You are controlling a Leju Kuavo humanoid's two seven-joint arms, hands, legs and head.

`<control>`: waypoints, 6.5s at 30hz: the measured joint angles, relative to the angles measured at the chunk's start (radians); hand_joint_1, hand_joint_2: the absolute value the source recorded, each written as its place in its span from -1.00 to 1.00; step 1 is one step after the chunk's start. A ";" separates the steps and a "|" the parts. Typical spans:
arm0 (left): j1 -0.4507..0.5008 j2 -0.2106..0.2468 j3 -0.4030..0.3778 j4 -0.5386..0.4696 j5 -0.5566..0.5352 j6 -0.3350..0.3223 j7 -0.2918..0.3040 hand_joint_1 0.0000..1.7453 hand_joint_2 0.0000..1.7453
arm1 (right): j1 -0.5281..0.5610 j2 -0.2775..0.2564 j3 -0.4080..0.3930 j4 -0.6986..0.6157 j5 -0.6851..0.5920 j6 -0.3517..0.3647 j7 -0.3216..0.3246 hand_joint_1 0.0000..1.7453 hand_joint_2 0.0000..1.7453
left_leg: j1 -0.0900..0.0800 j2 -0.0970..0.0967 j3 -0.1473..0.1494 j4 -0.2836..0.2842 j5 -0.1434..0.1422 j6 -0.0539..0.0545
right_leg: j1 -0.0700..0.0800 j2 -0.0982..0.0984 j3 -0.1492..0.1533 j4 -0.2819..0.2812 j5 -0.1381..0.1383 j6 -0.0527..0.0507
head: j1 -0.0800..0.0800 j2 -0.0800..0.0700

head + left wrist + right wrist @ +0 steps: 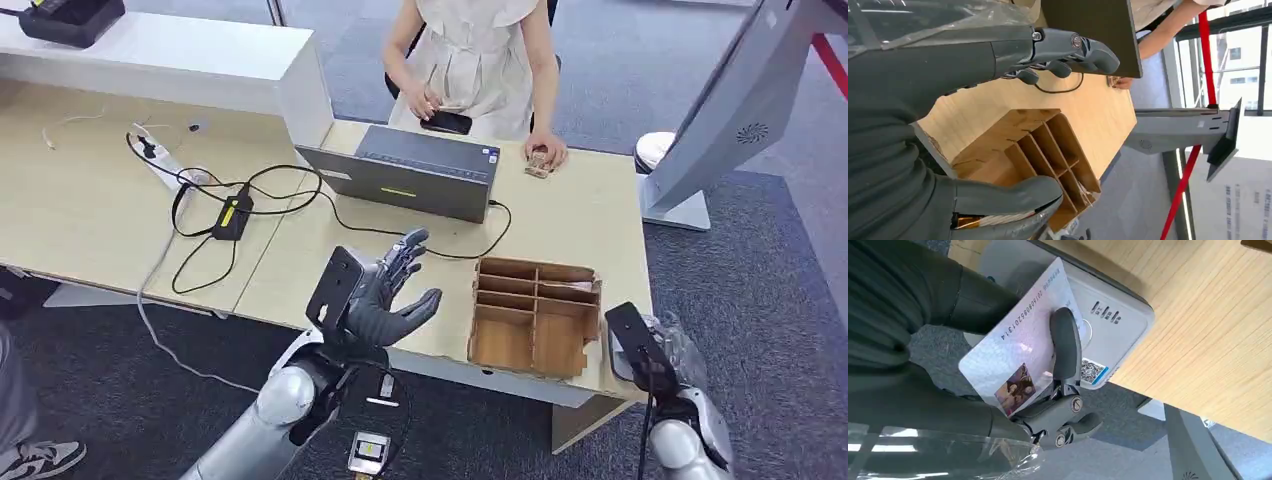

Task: Pass the card to the sensor for recognition and then transmit it.

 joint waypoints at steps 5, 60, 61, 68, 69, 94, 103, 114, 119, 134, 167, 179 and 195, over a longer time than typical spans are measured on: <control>0.000 0.000 0.000 0.000 0.000 0.000 0.000 -1.00 1.00 | 0.000 0.003 0.006 0.005 0.000 0.000 0.000 1.00 1.00 | 0.000 0.000 0.000 0.000 0.000 0.000 | 0.000 0.000 0.000 0.000 0.000 0.000 | 0.000 0.000; 0.007 0.020 -0.007 -0.035 -0.022 -0.021 -0.007 -1.00 1.00 | -0.031 -0.054 -0.093 -0.380 0.117 -0.059 0.018 1.00 1.00 | 0.000 0.000 0.001 0.000 0.000 0.000 | 0.000 0.000 0.000 0.000 0.000 0.000 | 0.000 0.000; 0.004 0.017 -0.007 -0.031 -0.023 -0.026 -0.014 -1.00 1.00 | -0.029 -0.054 -0.096 -0.393 0.120 -0.063 0.013 1.00 1.00 | 0.000 0.000 0.001 0.000 0.000 0.000 | 0.000 0.000 0.000 0.000 0.000 0.000 | 0.000 0.000; -0.012 0.000 -0.009 -0.009 -0.019 -0.074 -0.029 -1.00 1.00 | -0.015 -0.045 -0.098 -0.480 0.147 -0.065 -0.010 1.00 1.00 | 0.000 0.000 0.001 0.000 0.000 0.000 | 0.000 0.000 0.001 0.000 0.000 0.000 | 0.000 0.000; -0.016 -0.002 -0.010 -0.005 -0.018 -0.082 -0.031 -1.00 1.00 | -0.017 -0.043 -0.097 -0.492 0.148 -0.061 -0.015 1.00 1.00 | 0.000 0.000 0.001 0.000 0.000 0.000 | 0.000 0.000 0.001 0.000 0.000 0.000 | 0.000 0.000; -0.116 -0.080 -0.068 0.131 0.048 -0.153 -0.083 -1.00 1.00 | -0.607 0.142 0.086 0.089 0.157 -0.045 -0.169 1.00 1.00 | 0.000 0.000 -0.002 0.000 0.001 0.000 | 0.000 -0.001 -0.002 0.001 0.001 0.000 | 0.000 0.000; -0.122 -0.080 -0.082 0.145 0.060 -0.142 -0.066 -1.00 1.00 | -0.683 0.211 0.128 0.292 0.146 -0.028 -0.151 1.00 1.00 | 0.000 0.000 -0.002 0.000 0.001 0.000 | 0.000 -0.001 -0.002 0.001 0.001 0.000 | 0.000 0.000; -0.124 -0.079 -0.083 0.156 0.064 -0.142 -0.064 -1.00 1.00 | -0.705 0.238 0.150 0.397 0.136 -0.037 -0.156 -0.76 1.00 | 0.000 0.000 -0.002 0.000 0.001 0.000 | 0.000 -0.001 -0.002 0.001 0.001 0.000 | 0.000 0.000; -0.125 -0.079 -0.084 0.164 0.064 -0.144 -0.064 -1.00 1.00 | -0.706 0.242 0.161 0.432 0.137 -0.041 -0.161 -1.00 1.00 | 0.000 0.000 -0.002 0.001 0.001 0.000 | 0.000 -0.001 -0.002 0.001 0.001 0.000 | 0.000 0.000; -0.114 -0.074 -0.085 0.167 0.064 -0.077 -0.058 -1.00 1.00 | -0.706 0.262 0.183 0.440 0.008 -0.140 -0.253 -1.00 1.00 | 0.000 0.000 -0.002 0.001 0.001 0.000 | 0.000 0.000 -0.002 0.001 0.001 0.000 | 0.000 0.000; -0.031 -0.019 -0.021 0.076 -0.007 -0.045 -0.050 -1.00 1.00 | -0.077 0.086 0.075 -0.449 0.003 -0.083 -0.196 -1.00 1.00 | 0.000 0.000 -0.001 0.000 0.001 0.000 | 0.000 0.000 -0.002 0.000 0.001 0.000 | 0.000 0.000; -0.046 -0.031 -0.016 0.078 0.004 -0.068 -0.083 -1.00 1.00 | -0.015 0.027 0.079 -0.524 0.325 0.073 -0.124 -1.00 1.00 | 0.000 0.000 -0.001 0.000 0.001 0.000 | 0.000 0.000 -0.002 0.000 0.001 0.000 | 0.000 0.000; -0.064 -0.032 -0.006 0.035 0.031 -0.018 -0.060 -1.00 1.00 | 0.006 0.019 0.111 -0.502 0.393 0.184 -0.088 -1.00 1.00 | 0.000 0.000 -0.001 0.000 0.001 0.000 | 0.000 0.000 -0.002 0.000 0.001 0.000 | 0.000 0.000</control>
